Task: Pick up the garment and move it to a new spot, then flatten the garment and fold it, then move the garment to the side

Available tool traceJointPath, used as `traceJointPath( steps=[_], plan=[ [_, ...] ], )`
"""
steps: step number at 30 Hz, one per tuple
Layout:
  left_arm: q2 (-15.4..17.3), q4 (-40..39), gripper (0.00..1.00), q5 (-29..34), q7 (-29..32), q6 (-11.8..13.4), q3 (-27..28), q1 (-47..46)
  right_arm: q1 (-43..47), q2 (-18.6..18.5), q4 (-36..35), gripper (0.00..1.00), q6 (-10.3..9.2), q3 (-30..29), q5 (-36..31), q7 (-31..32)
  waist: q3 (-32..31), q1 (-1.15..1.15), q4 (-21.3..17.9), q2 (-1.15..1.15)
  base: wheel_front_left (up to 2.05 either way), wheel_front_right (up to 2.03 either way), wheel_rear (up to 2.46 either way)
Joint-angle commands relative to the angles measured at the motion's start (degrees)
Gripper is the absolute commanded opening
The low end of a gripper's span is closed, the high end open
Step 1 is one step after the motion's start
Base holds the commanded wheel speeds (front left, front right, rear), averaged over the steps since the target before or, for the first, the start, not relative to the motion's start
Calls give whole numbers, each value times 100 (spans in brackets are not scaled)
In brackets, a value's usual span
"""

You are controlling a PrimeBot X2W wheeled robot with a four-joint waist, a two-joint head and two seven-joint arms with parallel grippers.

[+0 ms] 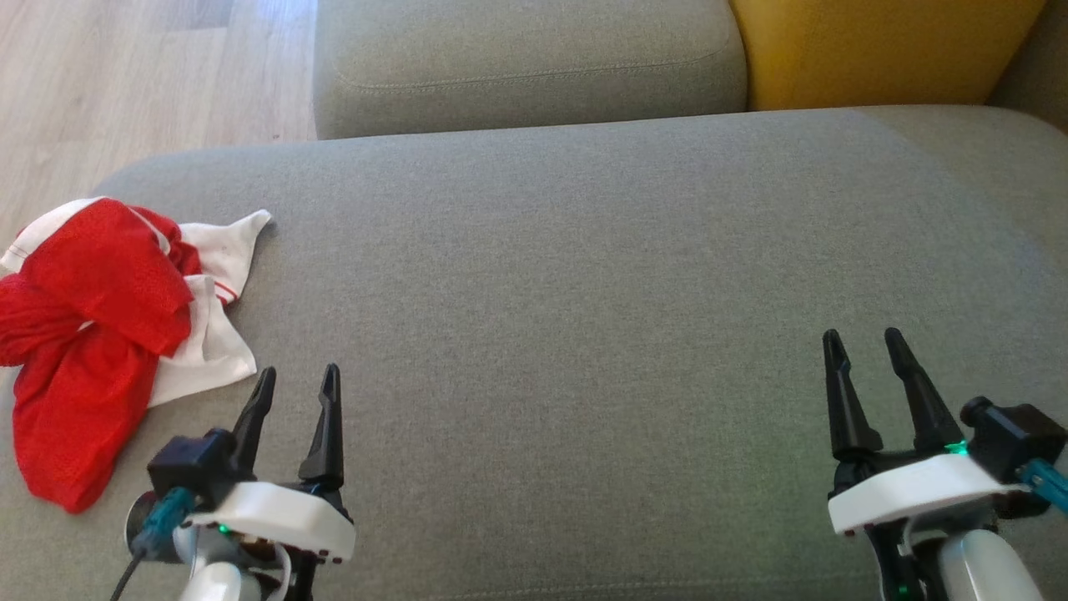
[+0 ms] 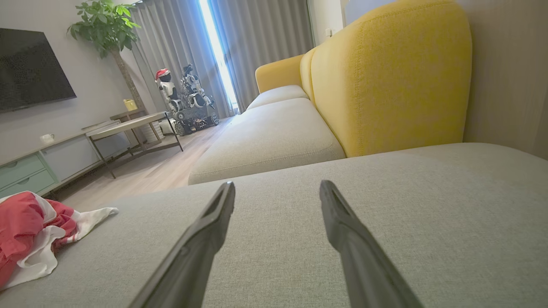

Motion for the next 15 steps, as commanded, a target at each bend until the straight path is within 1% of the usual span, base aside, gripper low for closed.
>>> traceJointPath(
  steps=[1,15],
  plan=[
    [76,-163,100,227,-117,28,121,-194,-127,-12,-191,100,-4,145,-210,-92,-2,0,-1,0,0,0,0],
    [13,-10,100,983,-334,81,127,-152,-82,48,-212,100,-4,169,-761,-119,-12,0,7,0,0,0,0]
  ],
)
